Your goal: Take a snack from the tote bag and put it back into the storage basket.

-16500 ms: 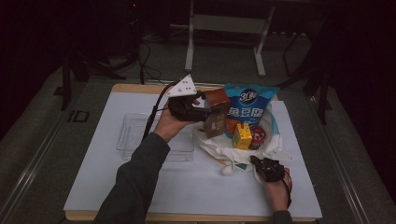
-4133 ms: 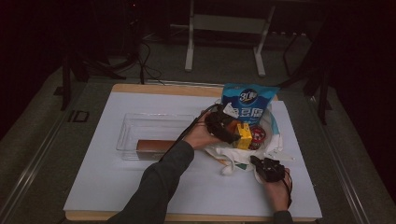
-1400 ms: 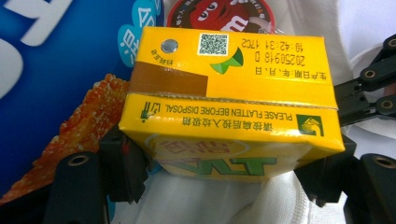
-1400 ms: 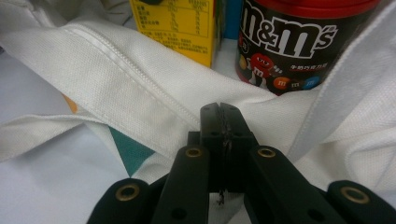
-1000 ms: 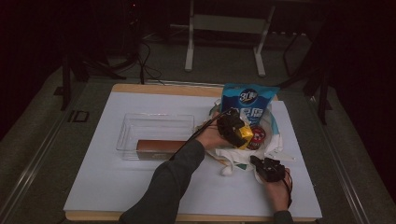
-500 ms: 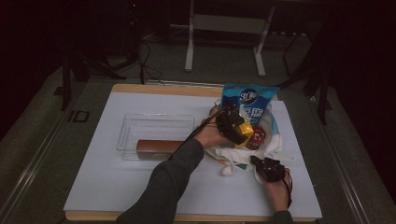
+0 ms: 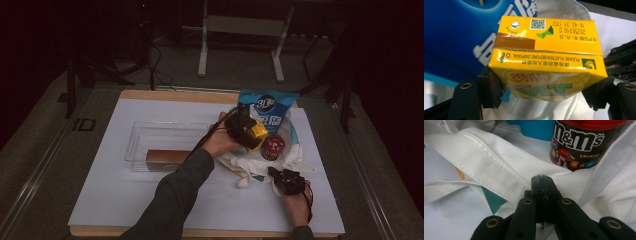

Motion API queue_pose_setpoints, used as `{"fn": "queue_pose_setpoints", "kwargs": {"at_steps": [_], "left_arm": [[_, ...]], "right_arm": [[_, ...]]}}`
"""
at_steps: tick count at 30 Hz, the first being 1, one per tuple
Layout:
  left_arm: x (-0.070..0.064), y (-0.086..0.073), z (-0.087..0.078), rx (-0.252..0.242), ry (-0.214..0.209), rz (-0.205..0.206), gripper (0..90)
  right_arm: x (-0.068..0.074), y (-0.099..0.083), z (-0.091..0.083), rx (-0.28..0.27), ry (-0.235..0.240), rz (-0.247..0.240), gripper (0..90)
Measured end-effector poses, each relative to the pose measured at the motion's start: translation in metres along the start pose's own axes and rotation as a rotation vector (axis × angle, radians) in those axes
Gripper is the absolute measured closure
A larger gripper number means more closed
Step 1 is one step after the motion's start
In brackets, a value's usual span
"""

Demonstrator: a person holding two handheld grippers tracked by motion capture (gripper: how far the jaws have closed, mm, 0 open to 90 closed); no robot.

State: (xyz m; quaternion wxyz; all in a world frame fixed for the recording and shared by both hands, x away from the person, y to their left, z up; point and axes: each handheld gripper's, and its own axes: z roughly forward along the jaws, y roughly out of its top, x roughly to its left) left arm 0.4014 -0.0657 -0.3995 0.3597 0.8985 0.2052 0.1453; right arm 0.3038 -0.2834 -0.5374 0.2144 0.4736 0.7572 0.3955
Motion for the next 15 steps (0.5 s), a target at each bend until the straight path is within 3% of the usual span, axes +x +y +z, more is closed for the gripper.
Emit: {"fn": "queue_pose_setpoints", "kwargs": {"at_steps": [7, 15], "left_arm": [[0.007, -0.003, -0.012, -0.014, 0.014, -0.038, 28.6], [0.013, -0.006, -0.035, -0.067, 0.026, -0.068, 28.6]], "right_arm": [[0.0, 0.0, 0.0, 0.0, 0.0, -0.001, 89.3], [0.0, 0.0, 0.0, 0.0, -0.001, -0.001, 89.3]]}}
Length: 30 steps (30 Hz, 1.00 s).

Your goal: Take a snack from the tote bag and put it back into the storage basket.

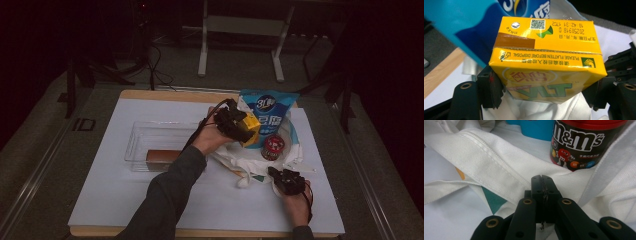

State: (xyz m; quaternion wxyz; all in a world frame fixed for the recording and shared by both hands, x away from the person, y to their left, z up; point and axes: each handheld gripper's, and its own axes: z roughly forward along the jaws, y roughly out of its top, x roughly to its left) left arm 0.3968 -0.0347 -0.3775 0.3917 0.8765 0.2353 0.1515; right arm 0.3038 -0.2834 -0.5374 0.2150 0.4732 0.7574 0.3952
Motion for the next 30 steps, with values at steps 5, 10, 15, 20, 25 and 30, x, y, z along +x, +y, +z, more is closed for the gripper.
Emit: {"fn": "queue_pose_setpoints", "kwargs": {"at_steps": [5, 10, 15, 20, 25, 30], "left_arm": [[0.003, -0.002, -0.015, -0.015, 0.023, -0.002, 28.6], [0.009, -0.005, -0.027, -0.029, 0.038, -0.02, 28.6], [0.015, -0.01, -0.036, -0.043, 0.05, -0.032, 28.6], [0.022, -0.018, -0.043, -0.046, 0.064, -0.05, 28.6], [0.027, -0.023, -0.05, -0.061, 0.069, -0.067, 28.6], [0.031, -0.028, -0.06, -0.07, 0.082, -0.074, 28.6]], "right_arm": [[0.0, 0.0, 0.0, 0.001, 0.0, 0.0, 89.3], [0.0, 0.0, 0.0, 0.001, -0.001, -0.001, 89.3], [0.0, 0.0, 0.0, 0.001, -0.001, -0.001, 89.3], [0.0, 0.0, 0.0, 0.002, -0.002, -0.003, 89.3], [0.0, 0.0, 0.0, 0.003, -0.003, -0.004, 89.3], [0.001, 0.0, 0.0, 0.003, -0.004, -0.006, 89.3]]}}
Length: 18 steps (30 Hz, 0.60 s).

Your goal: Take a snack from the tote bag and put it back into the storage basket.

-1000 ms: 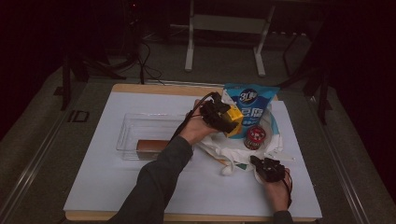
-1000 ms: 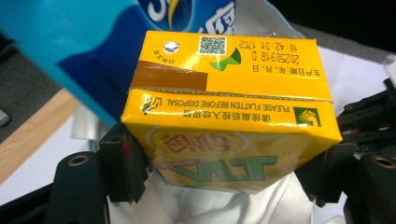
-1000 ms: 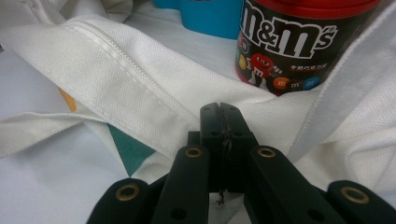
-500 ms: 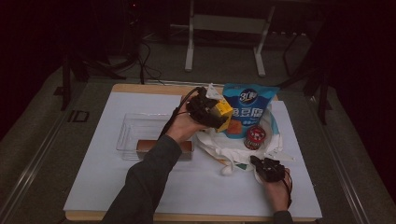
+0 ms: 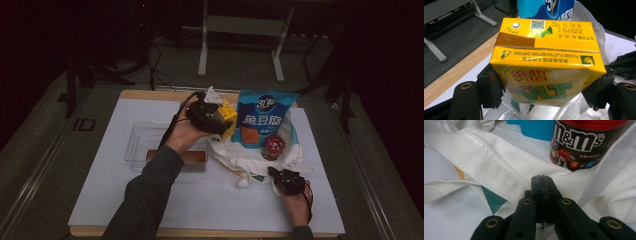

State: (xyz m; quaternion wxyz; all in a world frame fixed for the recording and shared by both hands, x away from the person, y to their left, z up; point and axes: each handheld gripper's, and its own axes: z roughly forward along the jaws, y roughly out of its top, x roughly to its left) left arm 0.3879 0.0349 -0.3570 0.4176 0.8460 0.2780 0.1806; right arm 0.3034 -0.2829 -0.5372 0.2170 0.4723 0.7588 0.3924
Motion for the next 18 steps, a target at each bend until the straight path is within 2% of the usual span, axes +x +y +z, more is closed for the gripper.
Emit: {"fn": "queue_pose_setpoints", "kwargs": {"at_steps": [13, 14, 18], "left_arm": [[0.016, -0.015, -0.017, -0.008, 0.044, -0.027, 28.6], [0.021, -0.019, -0.021, -0.013, 0.052, -0.048, 28.6], [0.027, -0.026, -0.026, -0.012, 0.069, -0.065, 28.6]], "right_arm": [[0.0, 0.0, 0.0, -0.001, 0.0, 0.001, 89.3], [0.0, 0.0, 0.0, -0.001, 0.0, 0.001, 89.3], [0.0, 0.0, 0.0, -0.001, 0.001, 0.003, 89.3]]}}
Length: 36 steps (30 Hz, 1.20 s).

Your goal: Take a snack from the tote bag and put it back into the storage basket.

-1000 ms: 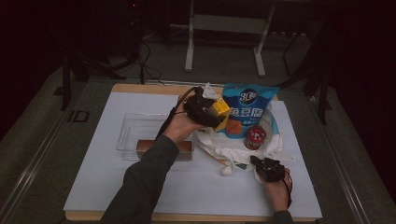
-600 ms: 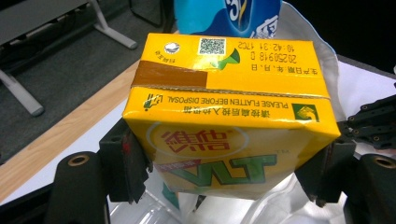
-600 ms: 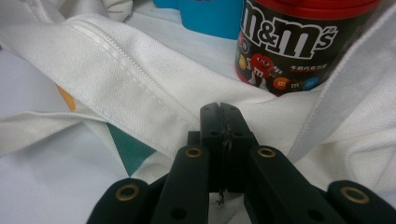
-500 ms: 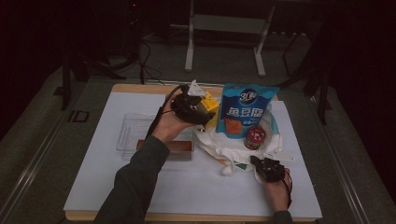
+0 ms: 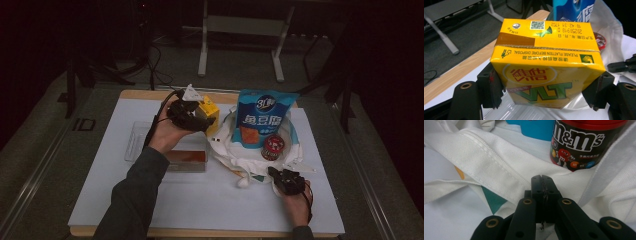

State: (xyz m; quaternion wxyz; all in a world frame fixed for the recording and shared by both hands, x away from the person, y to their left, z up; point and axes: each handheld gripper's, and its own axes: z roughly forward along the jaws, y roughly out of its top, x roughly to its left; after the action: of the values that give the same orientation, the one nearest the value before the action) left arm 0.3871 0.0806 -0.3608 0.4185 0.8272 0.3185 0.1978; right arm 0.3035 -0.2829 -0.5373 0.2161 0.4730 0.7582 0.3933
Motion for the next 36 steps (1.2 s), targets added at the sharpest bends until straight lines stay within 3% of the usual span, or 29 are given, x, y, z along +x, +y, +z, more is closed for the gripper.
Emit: {"fn": "queue_pose_setpoints", "kwargs": {"at_steps": [3, 30, 36], "left_arm": [[0.004, -0.005, -0.003, 0.005, 0.017, 0.004, 28.6], [0.039, -0.052, -0.023, 0.049, 0.123, -0.086, 28.5], [0.045, -0.062, -0.027, 0.054, 0.165, -0.108, 28.6]], "right_arm": [[0.0, 0.0, 0.0, 0.0, -0.001, -0.003, 89.3], [0.0, 0.0, 0.0, 0.0, -0.004, -0.005, 89.2], [0.001, 0.0, 0.0, 0.0, -0.005, -0.006, 89.2]]}}
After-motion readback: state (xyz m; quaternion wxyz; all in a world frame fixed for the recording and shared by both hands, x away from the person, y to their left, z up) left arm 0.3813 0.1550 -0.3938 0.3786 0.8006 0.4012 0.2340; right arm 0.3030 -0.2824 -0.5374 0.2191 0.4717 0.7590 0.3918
